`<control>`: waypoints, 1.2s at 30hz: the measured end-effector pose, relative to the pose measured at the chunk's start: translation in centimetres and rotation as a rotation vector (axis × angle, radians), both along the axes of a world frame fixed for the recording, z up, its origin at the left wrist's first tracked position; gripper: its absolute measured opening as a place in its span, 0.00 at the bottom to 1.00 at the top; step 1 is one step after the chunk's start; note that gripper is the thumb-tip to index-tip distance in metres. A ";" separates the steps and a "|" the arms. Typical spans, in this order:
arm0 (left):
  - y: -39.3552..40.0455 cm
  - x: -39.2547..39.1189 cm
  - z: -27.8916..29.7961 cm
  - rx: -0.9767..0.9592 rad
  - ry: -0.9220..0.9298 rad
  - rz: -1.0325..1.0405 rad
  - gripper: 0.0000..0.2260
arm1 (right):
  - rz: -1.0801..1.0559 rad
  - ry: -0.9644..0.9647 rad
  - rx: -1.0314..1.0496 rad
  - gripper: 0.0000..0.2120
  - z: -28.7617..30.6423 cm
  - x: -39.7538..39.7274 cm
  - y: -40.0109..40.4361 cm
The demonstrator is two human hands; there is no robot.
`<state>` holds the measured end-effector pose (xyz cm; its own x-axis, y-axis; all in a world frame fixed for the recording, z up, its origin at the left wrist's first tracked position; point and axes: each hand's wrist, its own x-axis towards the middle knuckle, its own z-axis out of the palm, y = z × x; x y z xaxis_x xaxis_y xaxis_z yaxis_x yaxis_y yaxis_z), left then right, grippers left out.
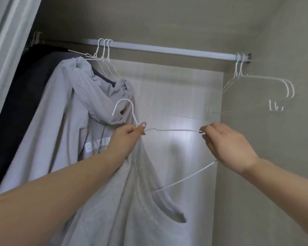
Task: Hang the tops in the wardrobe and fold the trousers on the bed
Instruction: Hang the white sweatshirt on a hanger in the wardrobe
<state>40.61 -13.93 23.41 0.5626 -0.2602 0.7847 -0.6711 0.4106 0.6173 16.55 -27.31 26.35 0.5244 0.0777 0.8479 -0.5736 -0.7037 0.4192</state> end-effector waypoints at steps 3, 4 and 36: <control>-0.1 -0.3 -0.1 0.022 0.027 0.012 0.18 | 0.127 0.124 -0.308 0.20 -1.0 0.8 2.3; -0.1 -0.4 -0.1 0.022 0.033 0.012 0.19 | 0.193 0.215 -0.365 0.19 -1.8 1.1 3.4; 4.2 -0.7 -5.3 0.176 -0.598 0.319 0.19 | 0.090 0.661 0.029 0.15 -5.0 1.9 4.4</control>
<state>39.93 -9.78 18.12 0.1170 -0.3054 0.9450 -0.9875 0.0650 0.1433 18.42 -22.87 21.32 0.9270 0.1276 0.3527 -0.1410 -0.7528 0.6429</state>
